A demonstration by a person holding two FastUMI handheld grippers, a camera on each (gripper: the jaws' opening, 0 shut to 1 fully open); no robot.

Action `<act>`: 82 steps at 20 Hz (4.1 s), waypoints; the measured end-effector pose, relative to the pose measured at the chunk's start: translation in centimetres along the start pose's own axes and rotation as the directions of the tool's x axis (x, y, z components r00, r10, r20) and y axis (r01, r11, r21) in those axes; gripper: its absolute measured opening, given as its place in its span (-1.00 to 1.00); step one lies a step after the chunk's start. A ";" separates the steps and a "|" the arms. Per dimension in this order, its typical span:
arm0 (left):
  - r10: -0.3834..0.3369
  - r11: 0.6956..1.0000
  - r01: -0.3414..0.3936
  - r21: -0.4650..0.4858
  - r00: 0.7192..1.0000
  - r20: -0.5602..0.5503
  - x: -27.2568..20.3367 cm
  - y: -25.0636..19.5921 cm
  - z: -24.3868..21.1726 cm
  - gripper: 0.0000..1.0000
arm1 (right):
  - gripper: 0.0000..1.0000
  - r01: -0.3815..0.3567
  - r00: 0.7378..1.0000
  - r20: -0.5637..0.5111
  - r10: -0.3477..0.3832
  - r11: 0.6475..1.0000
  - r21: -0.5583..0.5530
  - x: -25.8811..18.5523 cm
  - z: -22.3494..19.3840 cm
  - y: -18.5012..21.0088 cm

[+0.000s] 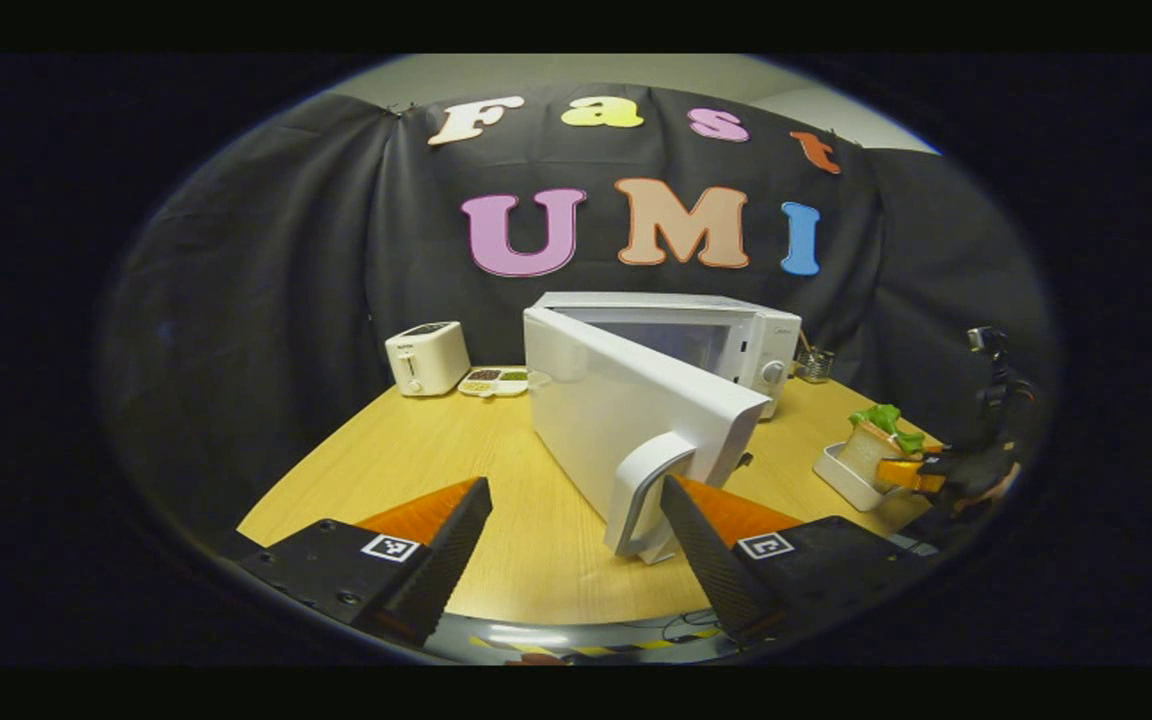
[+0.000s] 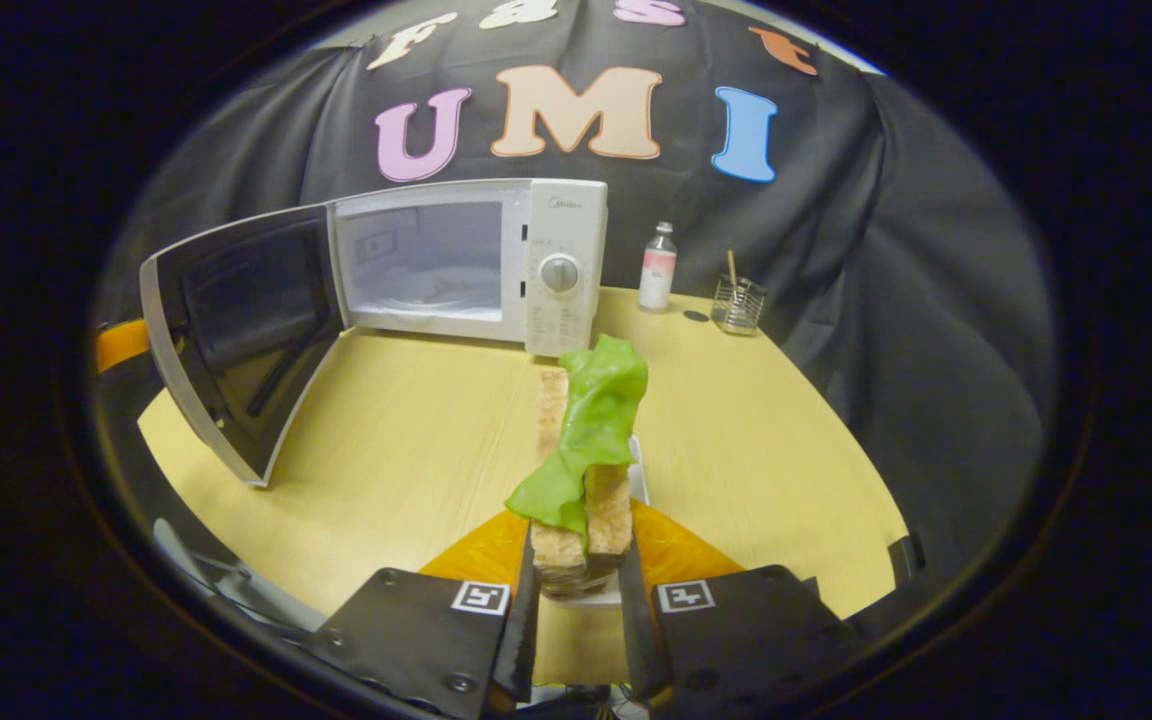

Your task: Open the microwave oven with the left hand, put the food in, and close the microwave oven.

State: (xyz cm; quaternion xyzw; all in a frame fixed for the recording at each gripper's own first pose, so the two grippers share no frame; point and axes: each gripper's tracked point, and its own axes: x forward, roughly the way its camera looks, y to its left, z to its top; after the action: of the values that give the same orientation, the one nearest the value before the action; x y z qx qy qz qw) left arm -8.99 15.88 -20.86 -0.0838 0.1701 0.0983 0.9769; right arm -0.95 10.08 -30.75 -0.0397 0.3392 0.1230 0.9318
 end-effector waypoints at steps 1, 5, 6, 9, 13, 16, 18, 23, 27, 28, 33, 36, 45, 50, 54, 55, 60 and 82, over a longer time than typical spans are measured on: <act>0.001 1.000 -0.001 -0.009 1.000 -0.003 -0.1 0.1 -0.2 0.98 | -0.33 -0.006 1.000 0.007 0.006 1.000 -0.011 -0.2 0.4 0.0; 0.013 0.999 -0.012 -0.040 1.000 0.028 -1.2 0.2 0.7 0.98 | -0.33 -0.001 0.999 0.042 0.001 1.000 -0.003 -1.0 2.4 -0.5; -0.006 0.998 0.009 -0.064 0.999 0.037 -1.4 -0.3 1.3 0.97 | -0.33 -0.002 0.998 0.058 0.002 1.000 -0.011 -1.2 3.2 -0.5; -0.004 0.997 0.008 -0.072 0.999 0.051 -2.1 -0.2 2.1 0.94 | -0.22 -0.026 0.995 0.095 0.026 1.000 -0.009 -1.7 5.8 0.2; -0.024 0.998 0.028 -0.049 0.996 0.090 -3.3 -1.1 3.8 0.94 | -0.22 -0.094 0.989 0.115 0.093 0.996 -0.003 -1.2 8.2 2.5; -0.031 0.999 0.034 -0.022 0.994 0.106 -4.1 -1.5 4.8 0.93 | -0.22 -0.155 0.984 0.100 0.149 0.986 0.057 -0.4 9.2 4.7; -0.028 0.999 0.030 -0.014 0.993 0.114 -4.6 -1.4 5.0 0.89 | -0.23 -0.197 0.979 0.071 0.191 0.976 0.090 0.7 9.4 6.5; 0.007 0.999 -0.002 -0.040 0.992 0.128 -5.9 0.0 5.6 0.93 | -0.23 -0.279 0.960 0.039 0.277 0.941 0.190 3.7 10.7 11.2; 0.041 0.998 -0.035 -0.043 0.990 0.137 -6.9 0.6 6.0 0.93 | -0.23 -0.306 0.949 0.013 0.314 0.915 0.264 7.3 11.9 15.0; 0.048 0.998 -0.043 -0.042 0.989 0.136 -7.1 0.6 6.1 0.93 | -0.23 -0.308 0.948 0.009 0.319 0.906 0.291 8.3 12.3 15.8; 0.053 0.992 -0.040 -0.117 0.993 0.109 -8.1 -1.0 5.3 0.93 | -0.34 -0.295 0.941 -0.002 0.339 0.824 0.484 12.7 14.3 19.5; 0.034 0.998 -0.028 -0.055 0.994 0.104 -8.2 -1.2 5.4 0.93 | -0.34 -0.247 0.949 -0.009 0.314 0.765 0.595 15.3 15.5 20.6; 0.071 0.997 -0.069 -0.026 0.996 0.057 -9.7 0.9 4.4 0.92 | -0.24 -0.186 0.973 0.067 0.219 0.588 0.787 22.6 20.6 24.6; 0.128 0.992 -0.129 0.010 0.990 0.058 -10.5 3.1 4.6 0.92 | -0.39 -0.161 0.984 0.094 0.150 0.542 0.825 25.5 22.0 24.8; 0.163 0.986 -0.164 0.023 0.986 0.033 -10.9 4.0 3.7 0.89 | -0.39 -0.124 0.992 0.088 0.094 0.500 0.857 27.5 22.4 24.8; 0.166 0.986 -0.167 0.029 0.986 0.036 -11.1 4.2 3.9 0.89 | -0.39 -0.116 0.993 0.087 0.082 0.496 0.861 28.1 22.4 24.8; 0.198 0.979 -0.198 0.045 0.980 0.011 -11.5 5.6 2.6 0.90 | -0.39 -0.100 0.995 0.080 0.063 0.511 0.854 29.8 21.7 24.6; 0.172 0.984 -0.172 0.048 0.985 0.012 -10.7 5.6 2.2 0.90 | 0.96 0.067 0.986 -0.149 0.076 0.634 0.770 26.9 18.9 24.1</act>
State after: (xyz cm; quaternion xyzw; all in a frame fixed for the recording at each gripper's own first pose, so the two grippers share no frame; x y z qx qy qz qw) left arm -19.38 19.97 -15.78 -0.0444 0.1751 0.1784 0.9672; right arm 24.54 41.79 -33.24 0.3532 0.4361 -0.0354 0.8269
